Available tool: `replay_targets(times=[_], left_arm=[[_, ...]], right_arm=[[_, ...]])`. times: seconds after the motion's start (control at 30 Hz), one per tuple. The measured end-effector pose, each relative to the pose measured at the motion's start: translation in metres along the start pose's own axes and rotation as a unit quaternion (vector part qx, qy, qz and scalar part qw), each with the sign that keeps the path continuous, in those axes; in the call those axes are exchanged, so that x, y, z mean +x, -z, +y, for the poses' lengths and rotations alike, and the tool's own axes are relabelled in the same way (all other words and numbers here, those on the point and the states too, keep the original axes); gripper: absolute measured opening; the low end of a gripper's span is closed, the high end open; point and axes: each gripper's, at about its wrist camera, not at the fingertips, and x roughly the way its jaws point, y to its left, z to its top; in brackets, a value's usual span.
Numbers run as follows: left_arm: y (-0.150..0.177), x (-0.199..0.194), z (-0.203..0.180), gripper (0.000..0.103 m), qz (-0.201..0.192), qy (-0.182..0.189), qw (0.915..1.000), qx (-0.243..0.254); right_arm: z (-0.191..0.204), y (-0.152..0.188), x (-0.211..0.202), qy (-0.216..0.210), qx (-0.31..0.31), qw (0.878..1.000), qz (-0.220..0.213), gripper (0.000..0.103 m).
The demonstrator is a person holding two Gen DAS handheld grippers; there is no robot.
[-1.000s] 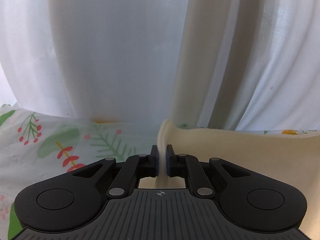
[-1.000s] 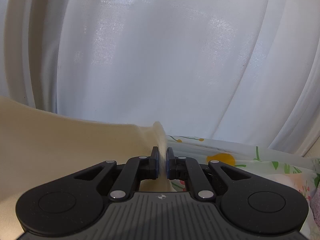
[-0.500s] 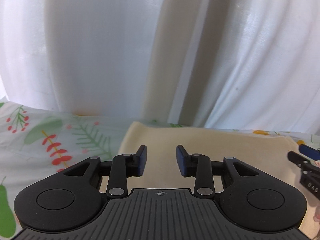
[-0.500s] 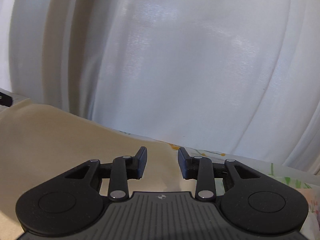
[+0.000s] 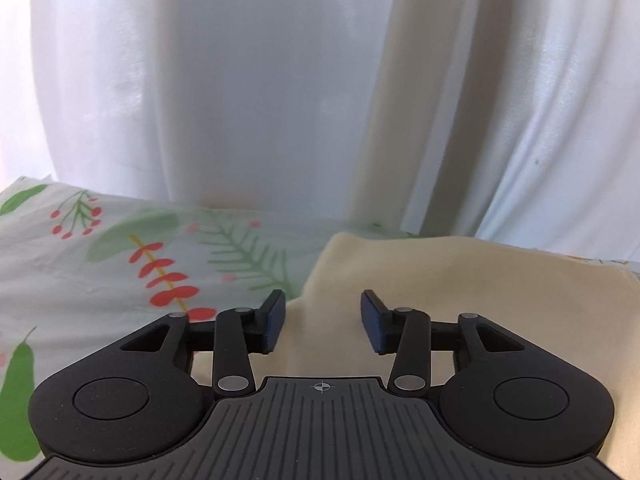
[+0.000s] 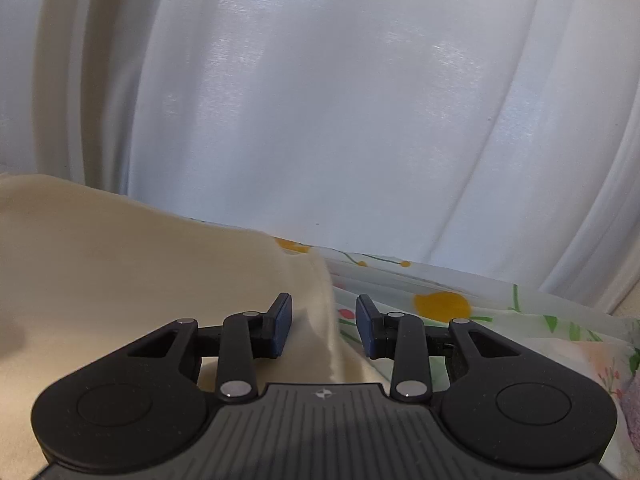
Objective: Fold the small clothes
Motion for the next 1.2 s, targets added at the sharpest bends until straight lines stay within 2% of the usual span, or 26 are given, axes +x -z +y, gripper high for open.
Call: replay_targets(times=[0.1, 0.17, 0.2, 0.27, 0.33, 0.4, 0.5, 0.53, 0.67, 0.73, 0.8, 0.83, 0.93, 1.03, 1.13, 1.2], left_arm=[[0.0, -0.009, 0.024, 0.052, 0.028, -0.019, 0.999, -0.03], [0.002, -0.021, 0.028, 0.052, 0.047, -0.049, 0.9977, -0.006], [0.004, -0.027, 0.028, 0.052, 0.055, -0.059, 0.9966, 0.013], [0.009, -0.043, 0.034, 0.053, 0.067, -0.045, 0.9966, 0.015], [0.014, -0.055, 0.041, 0.054, 0.087, -0.019, 0.9959, -0.014], [0.02, -0.067, 0.048, 0.054, 0.101, 0.001, 0.9939, -0.045], [0.027, -0.075, 0.051, 0.054, 0.112, 0.022, 0.9917, -0.06], [0.028, -0.077, 0.05, 0.054, 0.111, 0.021, 0.992, -0.057], [0.032, -0.086, 0.051, 0.051, 0.116, 0.021, 0.9919, -0.049], [0.032, -0.088, 0.056, 0.05, 0.119, 0.01, 0.9912, -0.057], [0.032, -0.093, 0.064, 0.05, 0.121, 0.011, 0.9902, -0.069], [0.033, -0.094, 0.069, 0.05, 0.124, 0.018, 0.9891, -0.079], [0.038, -0.096, 0.087, 0.05, 0.136, 0.078, 0.9792, -0.128], [0.044, -0.094, 0.097, 0.051, 0.14, 0.117, 0.9704, -0.158], [0.049, -0.088, 0.1, 0.052, 0.141, 0.149, 0.9643, -0.168], [0.05, -0.085, 0.101, 0.052, 0.146, 0.138, 0.9637, -0.176]], right_arm=[[-0.01, 0.009, -0.029, -0.007, 0.009, 1.0, -0.01, 0.037], [-0.01, 0.02, -0.062, -0.043, 0.02, 0.998, -0.027, 0.041], [-0.007, 0.024, -0.076, -0.059, 0.023, 0.997, -0.033, 0.046], [0.005, 0.035, -0.1, -0.085, 0.026, 0.995, -0.043, 0.051], [0.017, 0.049, -0.119, -0.12, 0.028, 0.992, -0.035, 0.051], [0.025, 0.06, -0.129, -0.131, 0.025, 0.99, -0.033, 0.05], [0.03, 0.071, -0.124, -0.114, 0.03, 0.993, -0.014, 0.044], [0.026, 0.078, -0.122, -0.107, 0.037, 0.994, -0.011, 0.038], [0.007, 0.084, -0.116, -0.062, 0.051, 0.997, -0.006, 0.032], [-0.002, 0.087, -0.117, -0.022, 0.059, 0.998, 0.006, 0.031], [-0.013, 0.088, -0.121, -0.006, 0.084, 0.996, 0.013, 0.034], [-0.017, 0.088, -0.124, 0.002, 0.094, 0.995, 0.021, 0.037], [-0.016, 0.089, -0.135, 0.013, 0.086, 0.996, 0.027, 0.038], [-0.01, 0.089, -0.15, -0.021, 0.087, 0.995, 0.031, 0.038], [-0.002, 0.089, -0.158, -0.054, 0.086, 0.994, 0.034, 0.038], [0.003, 0.087, -0.161, -0.076, 0.087, 0.993, 0.034, 0.038]])
